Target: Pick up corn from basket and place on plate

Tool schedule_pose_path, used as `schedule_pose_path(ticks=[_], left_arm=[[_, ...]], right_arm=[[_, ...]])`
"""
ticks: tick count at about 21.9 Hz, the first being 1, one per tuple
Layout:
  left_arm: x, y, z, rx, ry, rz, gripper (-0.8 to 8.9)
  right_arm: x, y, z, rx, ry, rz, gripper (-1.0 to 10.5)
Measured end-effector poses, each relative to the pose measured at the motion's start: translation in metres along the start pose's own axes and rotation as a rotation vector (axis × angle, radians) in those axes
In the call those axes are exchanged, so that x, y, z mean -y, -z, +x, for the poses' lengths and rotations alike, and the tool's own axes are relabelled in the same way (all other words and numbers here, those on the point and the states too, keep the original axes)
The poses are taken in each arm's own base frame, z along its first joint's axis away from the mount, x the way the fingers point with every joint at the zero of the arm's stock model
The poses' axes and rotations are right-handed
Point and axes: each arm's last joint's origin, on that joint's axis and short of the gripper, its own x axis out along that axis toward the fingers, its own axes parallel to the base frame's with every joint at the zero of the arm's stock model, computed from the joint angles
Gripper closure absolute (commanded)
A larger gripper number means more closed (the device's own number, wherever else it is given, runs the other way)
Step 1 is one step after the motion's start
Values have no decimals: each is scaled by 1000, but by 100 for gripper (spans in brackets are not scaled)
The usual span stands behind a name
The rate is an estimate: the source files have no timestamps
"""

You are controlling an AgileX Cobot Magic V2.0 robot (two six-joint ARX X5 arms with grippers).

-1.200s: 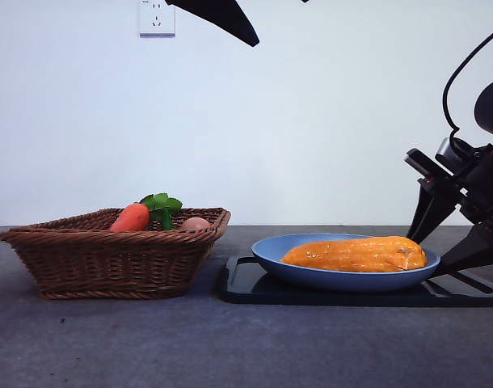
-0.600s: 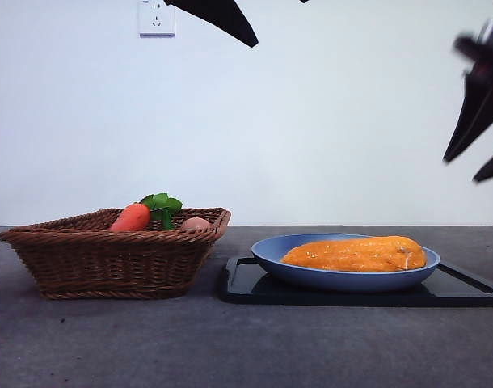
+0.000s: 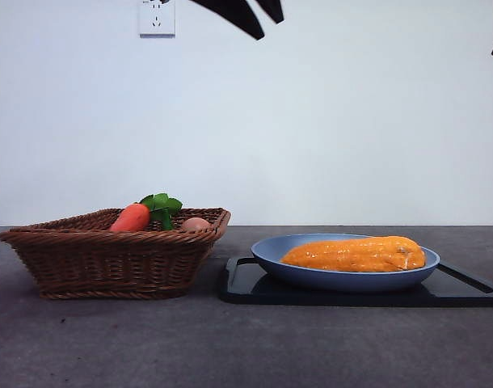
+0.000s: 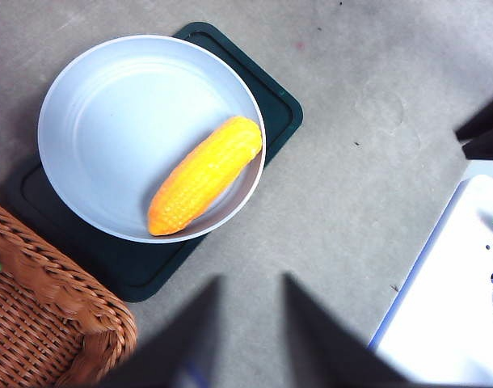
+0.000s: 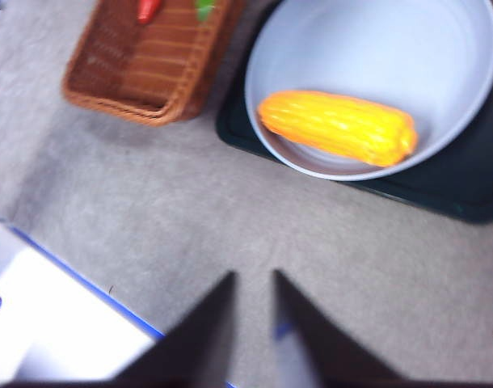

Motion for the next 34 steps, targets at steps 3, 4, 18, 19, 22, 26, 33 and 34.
schedule_pose_path(ticks=[3, 4, 18, 19, 22, 26, 33, 34], left_arm=[[0, 0, 0, -2, 0, 0, 806], [0, 0, 0, -2, 0, 0, 806], [1, -15, -1, 157, 2, 38, 806], [1, -17, -1, 172, 2, 41, 806], [1, -23, -3, 232, 3, 56, 806], [-1, -27, -5, 282, -6, 91, 806], [-44, -34, -28, 410, -123, 78, 806], [-49, -32, -37, 424, -145, 69, 806]], right_arm=[[0, 0, 0, 0, -1, -17, 944], [0, 0, 0, 0, -1, -19, 944], [-1, -2, 0, 22, -2, -35, 944], [-1, -2, 0, 21, -2, -35, 944], [-1, -2, 0, 21, -2, -35, 944], [-1, -2, 0, 22, -2, -35, 944], [-1, -2, 0, 22, -2, -35, 944], [-1, -2, 0, 22, -2, -35, 944]])
